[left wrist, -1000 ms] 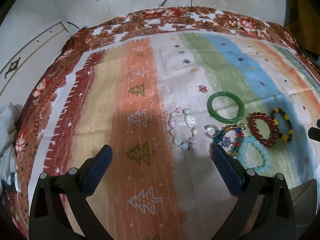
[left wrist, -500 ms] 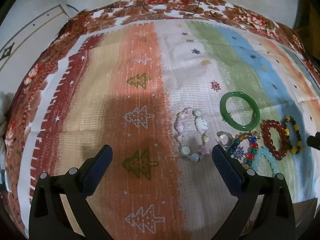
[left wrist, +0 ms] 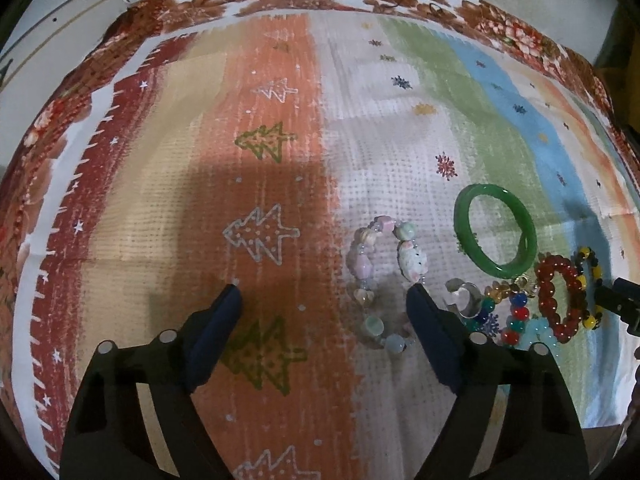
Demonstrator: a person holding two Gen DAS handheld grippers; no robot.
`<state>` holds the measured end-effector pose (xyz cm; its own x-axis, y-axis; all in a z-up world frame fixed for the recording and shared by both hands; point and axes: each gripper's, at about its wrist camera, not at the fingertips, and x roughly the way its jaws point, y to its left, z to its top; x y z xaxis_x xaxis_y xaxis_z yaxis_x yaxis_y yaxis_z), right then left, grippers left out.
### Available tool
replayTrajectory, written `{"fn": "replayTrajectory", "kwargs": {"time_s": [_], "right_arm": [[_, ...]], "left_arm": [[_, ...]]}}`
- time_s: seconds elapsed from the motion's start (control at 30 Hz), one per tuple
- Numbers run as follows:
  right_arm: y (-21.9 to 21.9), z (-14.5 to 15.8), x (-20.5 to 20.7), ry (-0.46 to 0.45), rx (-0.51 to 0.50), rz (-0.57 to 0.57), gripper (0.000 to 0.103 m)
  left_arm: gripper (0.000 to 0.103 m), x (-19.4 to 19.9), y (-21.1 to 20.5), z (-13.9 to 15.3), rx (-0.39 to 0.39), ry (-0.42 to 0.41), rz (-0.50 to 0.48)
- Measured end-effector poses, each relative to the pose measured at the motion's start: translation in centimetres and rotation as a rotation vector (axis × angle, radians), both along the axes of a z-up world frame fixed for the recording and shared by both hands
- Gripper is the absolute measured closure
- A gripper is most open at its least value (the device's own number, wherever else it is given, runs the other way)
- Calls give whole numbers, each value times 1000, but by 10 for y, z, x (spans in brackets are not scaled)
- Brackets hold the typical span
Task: Organize jewelry
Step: 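Close right tool on black-yellow bead bracelet while left tool grasps white-pink bead bracelet, then carry both held bracelets over the open silver tin box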
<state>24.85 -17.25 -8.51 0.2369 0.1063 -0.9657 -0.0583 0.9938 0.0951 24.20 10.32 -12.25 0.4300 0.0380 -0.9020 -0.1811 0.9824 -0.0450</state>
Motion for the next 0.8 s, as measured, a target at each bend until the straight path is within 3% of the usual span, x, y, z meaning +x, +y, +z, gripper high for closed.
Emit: {"fn": "replayTrajectory", "kwargs": {"time_s": [0.2,0.33,0.53,0.57,0.6,0.63,0.8], "right_arm": [[7,-3,0,-19,-62,14,19],[12,-4,2,-31,-89,46,27],[17,-3,5,-23,-45,91,56],[18,-3,4,-22,-41,96,67],[19,-3,5,-20,-35,98,85],[18,-3,5,-14,-15,96,91],[17,0,6,-2,12,93,91]], "left_arm": [[35,9,-3,-3,35,7,-29],[57,15,-12,-3,53,13,-74],[92,13,-19,-5,36,18,-124],[93,13,-17,-5,27,21,-120],[93,12,-15,-4,12,21,-117],[93,12,-14,-4,3,20,-115],[94,8,-12,1,-38,21,-104]]}}
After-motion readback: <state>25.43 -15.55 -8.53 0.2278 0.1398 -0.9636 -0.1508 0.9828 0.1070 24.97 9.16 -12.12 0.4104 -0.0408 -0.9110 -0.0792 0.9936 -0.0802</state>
